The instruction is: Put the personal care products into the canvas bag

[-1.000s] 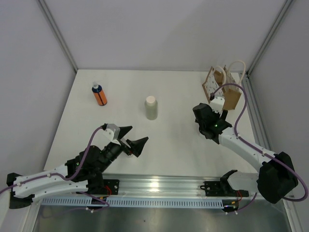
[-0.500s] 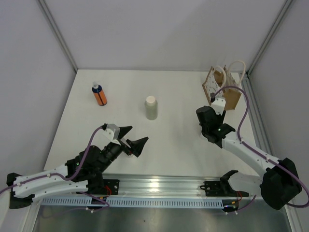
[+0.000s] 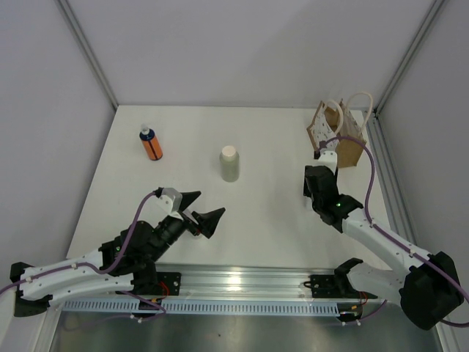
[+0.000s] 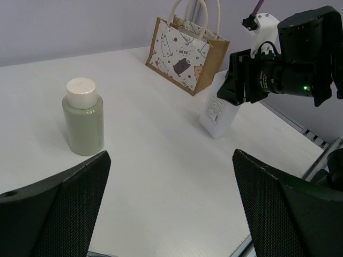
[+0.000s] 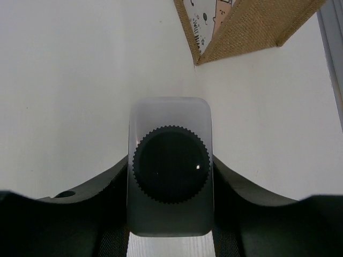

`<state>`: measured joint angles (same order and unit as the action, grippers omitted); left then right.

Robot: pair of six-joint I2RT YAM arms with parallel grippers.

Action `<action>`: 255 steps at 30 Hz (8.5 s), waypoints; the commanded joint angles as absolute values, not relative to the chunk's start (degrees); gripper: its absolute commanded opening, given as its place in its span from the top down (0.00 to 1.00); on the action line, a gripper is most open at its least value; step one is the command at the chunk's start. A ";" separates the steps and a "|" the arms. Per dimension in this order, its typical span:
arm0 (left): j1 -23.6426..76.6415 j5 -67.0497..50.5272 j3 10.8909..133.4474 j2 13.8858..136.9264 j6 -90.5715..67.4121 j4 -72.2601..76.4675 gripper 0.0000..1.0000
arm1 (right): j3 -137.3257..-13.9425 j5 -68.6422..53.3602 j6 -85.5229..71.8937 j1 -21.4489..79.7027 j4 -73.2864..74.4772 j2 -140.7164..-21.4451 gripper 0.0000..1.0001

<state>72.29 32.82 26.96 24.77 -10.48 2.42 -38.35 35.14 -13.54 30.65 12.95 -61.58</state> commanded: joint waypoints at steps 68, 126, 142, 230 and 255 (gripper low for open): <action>72.95 25.58 30.15 34.19 -12.74 3.16 0.01 | -93.78 -2.90 5.63 -5.62 -22.93 -104.50 1.00; 72.86 29.08 30.06 34.64 -12.04 2.72 0.01 | -70.59 -8.96 -17.58 -4.06 -0.28 -84.04 0.19; 72.86 39.90 27.16 28.65 -9.32 4.31 0.01 | -64.85 -0.01 -2.83 36.89 -6.42 -82.69 0.00; 72.86 35.95 28.12 31.38 -10.99 3.96 0.01 | -78.40 4.05 -3.87 -6.15 -14.66 -81.20 1.00; 72.86 32.70 29.44 33.14 -12.04 2.72 0.01 | -87.98 2.90 6.15 -0.53 -22.41 -98.79 1.00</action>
